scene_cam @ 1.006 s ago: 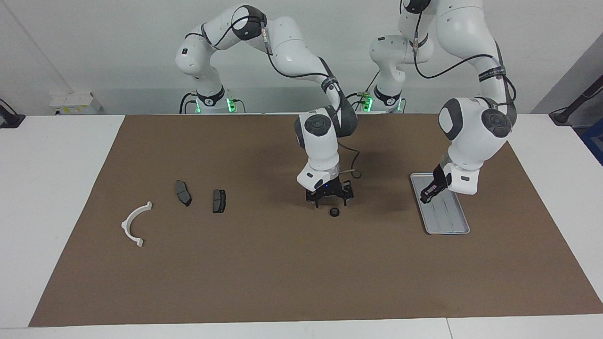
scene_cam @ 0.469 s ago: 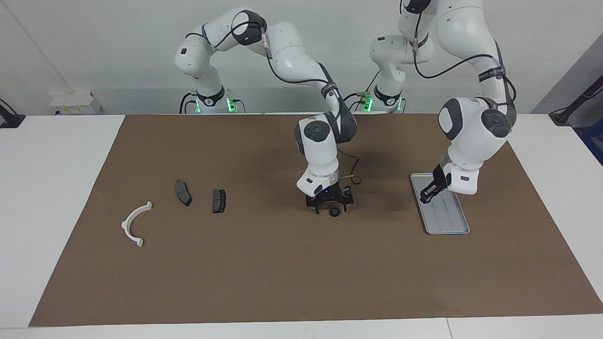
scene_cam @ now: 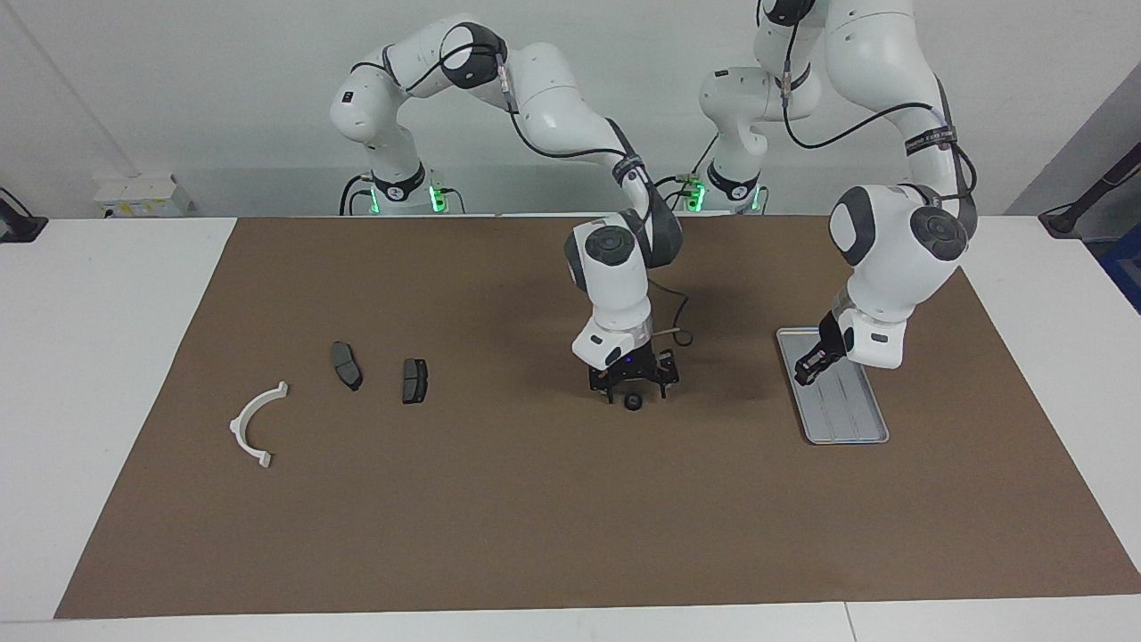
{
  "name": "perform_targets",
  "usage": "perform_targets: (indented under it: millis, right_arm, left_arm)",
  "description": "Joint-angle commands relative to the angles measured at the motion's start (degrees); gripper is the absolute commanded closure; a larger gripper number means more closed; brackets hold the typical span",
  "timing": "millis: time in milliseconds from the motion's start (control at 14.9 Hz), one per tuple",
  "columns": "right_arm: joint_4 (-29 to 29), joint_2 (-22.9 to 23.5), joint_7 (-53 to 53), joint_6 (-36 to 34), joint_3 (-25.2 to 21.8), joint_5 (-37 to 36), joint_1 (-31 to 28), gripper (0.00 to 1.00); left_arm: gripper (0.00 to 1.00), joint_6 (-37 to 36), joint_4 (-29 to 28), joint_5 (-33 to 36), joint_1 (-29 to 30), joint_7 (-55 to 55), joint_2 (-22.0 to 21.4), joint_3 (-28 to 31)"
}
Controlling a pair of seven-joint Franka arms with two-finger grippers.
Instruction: Place bearing gear from tray to pile
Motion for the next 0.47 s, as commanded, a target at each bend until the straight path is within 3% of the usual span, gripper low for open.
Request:
perform_targets:
  millis: [0, 67, 134, 201, 402]
  right_arm:
    - [1.99, 1.69, 0.50, 0.89, 0.34, 1.31, -1.16, 0.11]
    - [1.99, 1.78, 0.50, 0.89, 0.34, 1.31, -1.16, 0.17]
    - [1.99, 1.87, 0.50, 0.89, 0.34, 1.31, -1.16, 0.38]
    - [1.99, 1.87, 0.58, 0.89, 0.34, 1.40, -1.16, 0.48]
    - [1.99, 1.87, 0.67, 0.89, 0.60, 1.31, -1.16, 0.67]
  left_arm:
    - [1.00, -0.74, -0.21, -1.08, -0.43, -0.49, -0.76, 0.39]
    - [1.00, -0.74, -0.21, -1.08, -0.43, -0.49, -0.76, 0.39]
    - [1.00, -0.74, -0.21, -1.08, -0.43, -0.49, -0.76, 0.39]
    - [1.00, -0.74, -0.12, -1.08, -0.43, -0.49, -0.76, 0.39]
    - [1.00, -0.74, -0.12, -1.08, -0.43, -0.58, -0.76, 0.39]
